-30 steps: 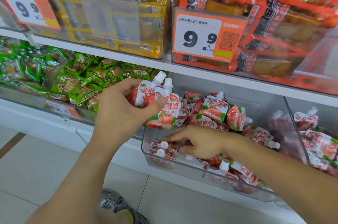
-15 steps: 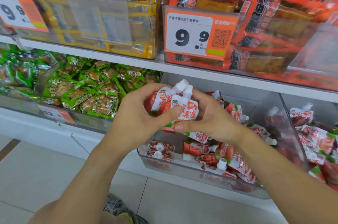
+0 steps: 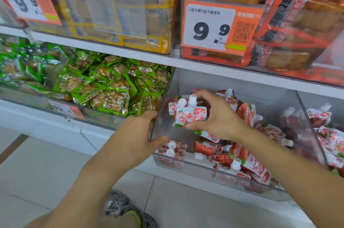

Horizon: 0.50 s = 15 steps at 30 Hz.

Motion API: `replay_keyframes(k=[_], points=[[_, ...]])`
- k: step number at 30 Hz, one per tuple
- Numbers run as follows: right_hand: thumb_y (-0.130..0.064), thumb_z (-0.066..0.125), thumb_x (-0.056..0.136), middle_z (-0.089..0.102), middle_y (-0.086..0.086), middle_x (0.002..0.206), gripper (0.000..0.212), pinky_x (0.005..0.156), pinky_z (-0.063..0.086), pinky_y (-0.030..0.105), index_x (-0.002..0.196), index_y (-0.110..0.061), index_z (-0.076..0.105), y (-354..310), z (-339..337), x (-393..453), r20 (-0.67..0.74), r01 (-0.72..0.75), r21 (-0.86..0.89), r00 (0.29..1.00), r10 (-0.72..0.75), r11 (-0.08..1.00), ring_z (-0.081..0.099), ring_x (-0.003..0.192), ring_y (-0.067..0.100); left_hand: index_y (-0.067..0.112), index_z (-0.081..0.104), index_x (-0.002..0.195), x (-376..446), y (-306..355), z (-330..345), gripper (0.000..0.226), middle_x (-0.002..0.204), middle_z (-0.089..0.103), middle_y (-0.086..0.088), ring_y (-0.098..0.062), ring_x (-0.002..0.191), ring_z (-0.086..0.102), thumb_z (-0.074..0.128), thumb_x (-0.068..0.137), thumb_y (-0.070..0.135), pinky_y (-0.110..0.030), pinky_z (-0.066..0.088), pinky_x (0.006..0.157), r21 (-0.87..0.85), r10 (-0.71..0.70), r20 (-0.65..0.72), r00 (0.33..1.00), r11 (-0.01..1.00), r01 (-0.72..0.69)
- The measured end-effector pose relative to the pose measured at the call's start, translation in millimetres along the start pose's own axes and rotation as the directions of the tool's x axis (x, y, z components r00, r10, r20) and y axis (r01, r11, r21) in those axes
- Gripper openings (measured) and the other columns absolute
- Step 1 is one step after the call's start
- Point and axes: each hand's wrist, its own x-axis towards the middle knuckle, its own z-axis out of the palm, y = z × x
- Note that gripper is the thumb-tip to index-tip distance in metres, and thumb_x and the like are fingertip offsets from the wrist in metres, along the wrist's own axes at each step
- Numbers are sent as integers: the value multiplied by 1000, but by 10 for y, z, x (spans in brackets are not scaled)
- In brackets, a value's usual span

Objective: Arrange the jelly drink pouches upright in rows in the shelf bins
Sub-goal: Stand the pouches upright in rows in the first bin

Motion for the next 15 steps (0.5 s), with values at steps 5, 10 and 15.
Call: replay_keyframes(k=[5, 10, 15], points=[[-49, 92, 57, 63, -6, 94, 64, 60, 45, 27, 97, -21, 50, -10, 288, 96, -35, 39, -236, 998, -48, 971, 59, 78, 8, 29, 51, 103, 17, -71, 63, 29, 79, 65, 12, -2, 62, 59, 71, 83, 27, -15, 45, 51, -40, 15, -28, 999, 999, -16], [-52, 78, 74, 48, -8, 122, 74, 86, 42, 26, 133, -27, 41, 86, 436, 47, 206, 78, -291, 978, -17, 954, 49, 112, 13, 23, 56, 101, -35, -83, 87, 16, 75, 66, 2, -9, 54, 60, 65, 87, 23, -34, 50, 55, -56, 43, -60, 997, 997, -46], [-45, 79, 76, 53, -6, 124, 64, 92, 42, 27, 131, -28, 50, 7, 157, 227, 443, 186, -411, 896, 18, 892, 50, 110, 11, 20, 57, 102, -49, -58, 94, 15, 50, 53, 2, -7, 45, 52, 58, 91, 29, -23, 28, 38, -33, 65, -81, 995, 997, -67]])
